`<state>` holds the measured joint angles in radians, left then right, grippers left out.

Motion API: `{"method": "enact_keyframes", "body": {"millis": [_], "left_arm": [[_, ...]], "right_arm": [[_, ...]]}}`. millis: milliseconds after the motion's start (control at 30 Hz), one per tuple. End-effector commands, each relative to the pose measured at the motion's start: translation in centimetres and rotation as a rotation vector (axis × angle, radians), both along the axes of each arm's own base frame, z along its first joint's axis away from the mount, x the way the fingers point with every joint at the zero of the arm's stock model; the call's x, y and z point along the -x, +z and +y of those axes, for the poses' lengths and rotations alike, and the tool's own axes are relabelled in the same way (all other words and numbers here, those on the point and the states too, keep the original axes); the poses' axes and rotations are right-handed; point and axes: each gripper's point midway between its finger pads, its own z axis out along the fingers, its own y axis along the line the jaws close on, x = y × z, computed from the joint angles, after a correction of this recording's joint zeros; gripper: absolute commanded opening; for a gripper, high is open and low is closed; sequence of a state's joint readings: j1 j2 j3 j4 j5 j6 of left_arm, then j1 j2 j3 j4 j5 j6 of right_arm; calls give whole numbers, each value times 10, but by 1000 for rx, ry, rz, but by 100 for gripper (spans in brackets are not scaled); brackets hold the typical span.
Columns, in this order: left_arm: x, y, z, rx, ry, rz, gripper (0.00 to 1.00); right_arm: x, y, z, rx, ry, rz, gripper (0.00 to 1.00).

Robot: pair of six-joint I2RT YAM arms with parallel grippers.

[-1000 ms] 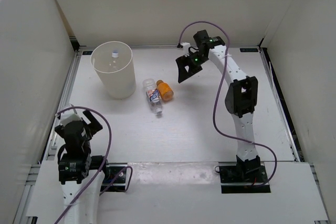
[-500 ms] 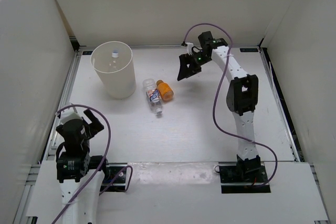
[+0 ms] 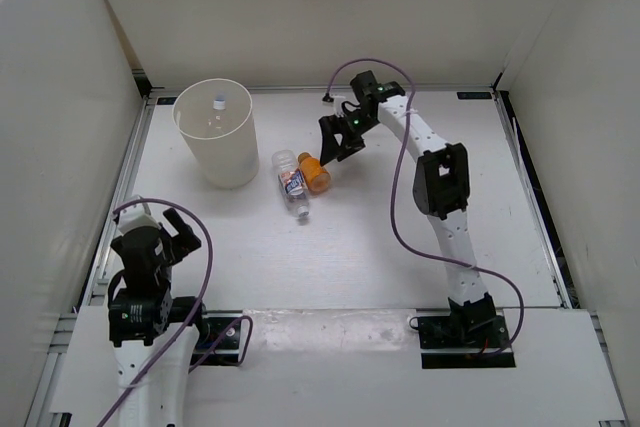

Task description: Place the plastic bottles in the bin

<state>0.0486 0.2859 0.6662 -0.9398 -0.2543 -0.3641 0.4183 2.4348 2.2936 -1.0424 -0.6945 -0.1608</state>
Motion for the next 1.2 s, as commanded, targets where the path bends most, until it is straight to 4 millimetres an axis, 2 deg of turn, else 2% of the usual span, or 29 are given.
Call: {"method": "enact_keyframes", "body": {"millis": [0, 100, 200, 400, 467, 600, 833, 867, 1033, 1167], "left_arm": [[0, 2, 1, -9, 4, -25, 99], [-1, 0, 2, -19, 2, -41, 99], [-3, 3, 1, -30, -14, -69, 99], [-4, 6, -2, -41, -46, -90, 99], [-5, 6, -4, -45, -65, -97, 99], [-11, 2, -11, -53, -122, -104, 99], [-12, 5, -15, -72, -160, -141, 99], [-12, 5, -16, -73, -167, -144, 99], [-13, 5, -17, -74, -174, -147, 99], [-13, 4, -18, -71, -178, -143, 99]], "right_arm": [[-6, 7, 22, -8, -11, -20, 90], [-13, 1, 32, -2, -59, 14, 90], [-21, -11, 32, 2, -121, 71, 90], [-2, -33, 37, 49, -100, 143, 90], [5, -36, 42, 67, -84, 146, 90], [5, -36, 47, 86, -78, 125, 90], [15, -42, 49, 155, -52, 86, 77], [17, -42, 49, 164, -47, 82, 72], [20, -45, 52, 202, -41, 53, 59], [20, -44, 52, 204, -41, 51, 40]]}}
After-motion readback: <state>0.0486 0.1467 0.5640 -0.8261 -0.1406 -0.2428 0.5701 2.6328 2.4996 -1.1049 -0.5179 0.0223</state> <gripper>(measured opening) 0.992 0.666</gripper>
